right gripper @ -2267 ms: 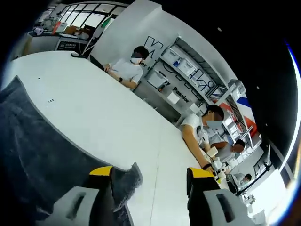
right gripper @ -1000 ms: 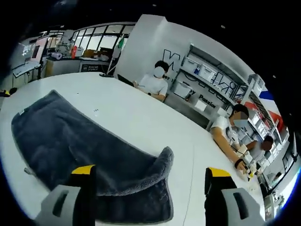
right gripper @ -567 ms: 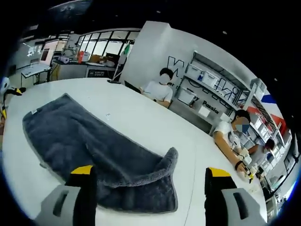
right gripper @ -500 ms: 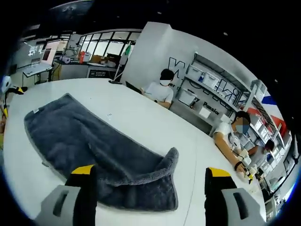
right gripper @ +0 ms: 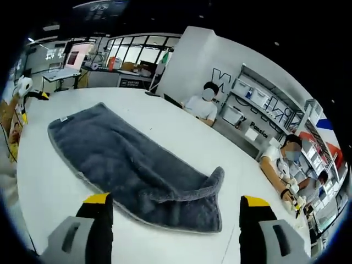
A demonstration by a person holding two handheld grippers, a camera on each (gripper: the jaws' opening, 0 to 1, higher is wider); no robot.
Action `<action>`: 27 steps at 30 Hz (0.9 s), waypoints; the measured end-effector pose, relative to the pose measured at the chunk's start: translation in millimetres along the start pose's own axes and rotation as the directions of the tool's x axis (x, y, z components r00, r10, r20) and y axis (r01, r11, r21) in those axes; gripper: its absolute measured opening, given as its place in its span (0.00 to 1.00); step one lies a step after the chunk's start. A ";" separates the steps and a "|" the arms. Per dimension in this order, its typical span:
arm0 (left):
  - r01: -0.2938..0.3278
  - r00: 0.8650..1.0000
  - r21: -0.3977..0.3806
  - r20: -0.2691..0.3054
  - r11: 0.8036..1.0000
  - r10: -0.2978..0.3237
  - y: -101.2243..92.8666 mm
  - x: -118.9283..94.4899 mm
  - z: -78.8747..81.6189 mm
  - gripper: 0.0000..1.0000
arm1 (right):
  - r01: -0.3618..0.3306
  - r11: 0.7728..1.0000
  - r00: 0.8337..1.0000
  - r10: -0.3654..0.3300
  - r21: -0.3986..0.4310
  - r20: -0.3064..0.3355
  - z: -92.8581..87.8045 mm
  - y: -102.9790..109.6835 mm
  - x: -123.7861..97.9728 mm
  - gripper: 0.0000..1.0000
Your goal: Fold the towel on the table until its edges align and the towel forms a compact rectangular stack.
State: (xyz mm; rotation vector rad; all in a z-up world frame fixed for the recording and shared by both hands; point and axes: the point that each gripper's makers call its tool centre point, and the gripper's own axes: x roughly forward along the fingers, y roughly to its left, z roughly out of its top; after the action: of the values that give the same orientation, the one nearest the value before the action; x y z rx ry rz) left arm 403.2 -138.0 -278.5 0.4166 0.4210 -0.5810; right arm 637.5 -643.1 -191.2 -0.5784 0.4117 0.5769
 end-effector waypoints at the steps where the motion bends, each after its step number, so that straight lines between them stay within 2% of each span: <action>1: 0.000 1.000 0.000 -0.002 1.000 0.000 0.3 0.2 -0.5 0.99 | -0.004 1.000 1.000 0.004 -0.011 -0.005 -2.5 2.7 -2.0 1.00; 3: 0.000 1.000 0.000 -0.005 1.000 0.000 0.7 0.4 -1.1 0.99 | -0.012 0.999 0.999 0.010 -0.045 -0.030 -11.0 8.4 -6.5 1.00; 10: -0.012 1.000 0.003 -0.001 1.000 0.012 4.1 -0.2 1.0 0.99 | -0.063 0.995 0.996 0.058 -0.080 -0.062 -28.8 33.7 -19.6 1.00; 18: -0.015 1.000 0.002 -0.010 1.000 0.015 4.6 0.4 -0.7 0.99 | -0.097 0.987 0.993 0.087 -0.126 -0.079 -40.8 59.4 -37.5 1.00; 27: -0.019 1.000 0.001 -0.018 1.000 0.019 6.4 0.8 -2.3 0.99 | -0.098 0.985 0.992 0.085 -0.142 -0.092 -58.4 71.6 -52.6 1.00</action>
State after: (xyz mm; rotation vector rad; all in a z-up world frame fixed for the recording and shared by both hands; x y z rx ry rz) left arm 407.0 -132.4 -279.2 0.4267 0.4332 -0.5593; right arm 541.8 -649.9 -236.9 -0.7294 0.4811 0.6760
